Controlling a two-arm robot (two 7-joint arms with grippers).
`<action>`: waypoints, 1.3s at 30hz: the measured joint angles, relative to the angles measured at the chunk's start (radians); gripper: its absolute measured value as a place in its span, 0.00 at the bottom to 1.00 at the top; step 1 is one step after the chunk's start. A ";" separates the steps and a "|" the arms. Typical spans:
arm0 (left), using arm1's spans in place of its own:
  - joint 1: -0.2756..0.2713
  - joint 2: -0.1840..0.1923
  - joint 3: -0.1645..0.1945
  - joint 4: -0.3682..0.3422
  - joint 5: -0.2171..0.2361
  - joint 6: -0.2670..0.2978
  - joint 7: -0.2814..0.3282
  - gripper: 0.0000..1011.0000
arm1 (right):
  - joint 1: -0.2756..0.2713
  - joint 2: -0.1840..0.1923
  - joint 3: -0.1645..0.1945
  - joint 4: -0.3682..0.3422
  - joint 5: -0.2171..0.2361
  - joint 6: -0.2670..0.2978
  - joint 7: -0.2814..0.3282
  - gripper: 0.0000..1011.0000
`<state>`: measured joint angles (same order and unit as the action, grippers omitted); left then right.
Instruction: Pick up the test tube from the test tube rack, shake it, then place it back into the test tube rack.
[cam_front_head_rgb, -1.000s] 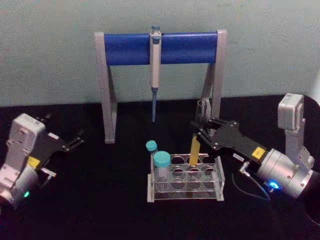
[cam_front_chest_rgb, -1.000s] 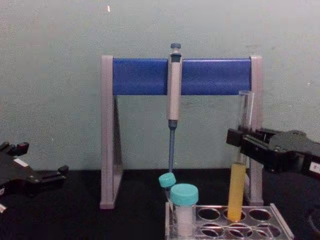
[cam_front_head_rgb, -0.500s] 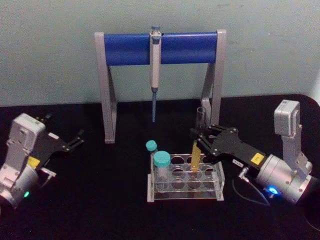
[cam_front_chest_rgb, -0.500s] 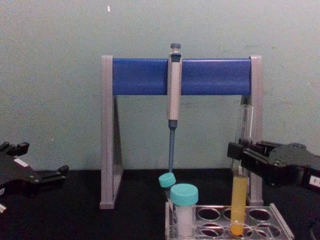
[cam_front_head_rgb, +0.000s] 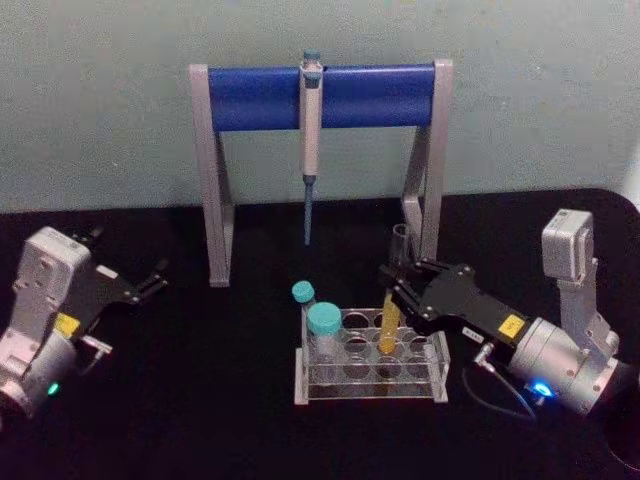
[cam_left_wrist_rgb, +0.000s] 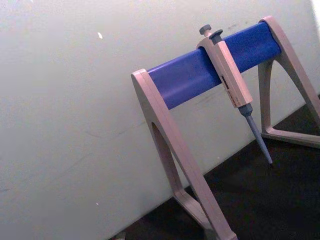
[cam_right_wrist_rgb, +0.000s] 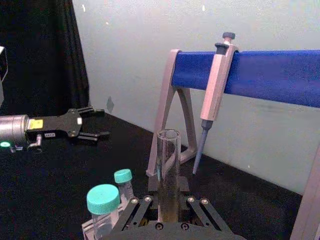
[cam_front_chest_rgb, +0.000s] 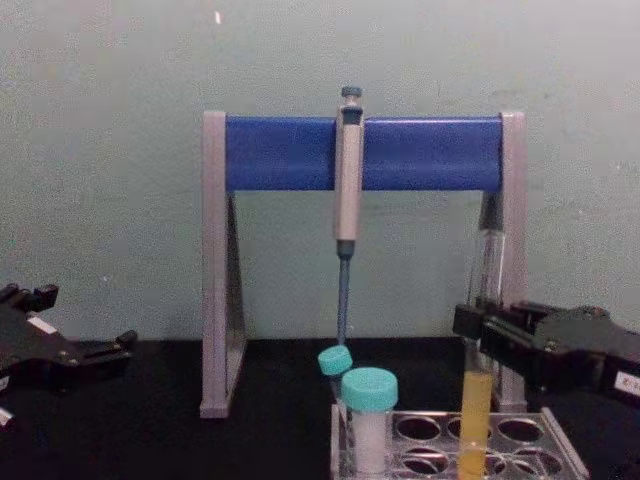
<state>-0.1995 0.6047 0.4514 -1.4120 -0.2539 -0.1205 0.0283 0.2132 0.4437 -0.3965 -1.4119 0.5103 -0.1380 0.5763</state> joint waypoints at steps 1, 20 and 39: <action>0.000 0.000 0.000 0.000 0.000 0.000 0.000 1.00 | 0.000 -0.002 -0.001 0.005 -0.001 0.001 -0.001 0.22; 0.000 0.000 0.000 0.000 0.000 0.000 0.000 1.00 | 0.000 -0.017 -0.004 0.035 -0.010 0.005 -0.005 0.22; 0.000 0.000 0.000 0.000 0.000 0.000 0.000 1.00 | 0.004 -0.025 -0.006 0.047 -0.018 0.008 -0.011 0.22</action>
<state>-0.1996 0.6047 0.4514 -1.4120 -0.2539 -0.1205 0.0283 0.2175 0.4192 -0.4026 -1.3652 0.4920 -0.1302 0.5650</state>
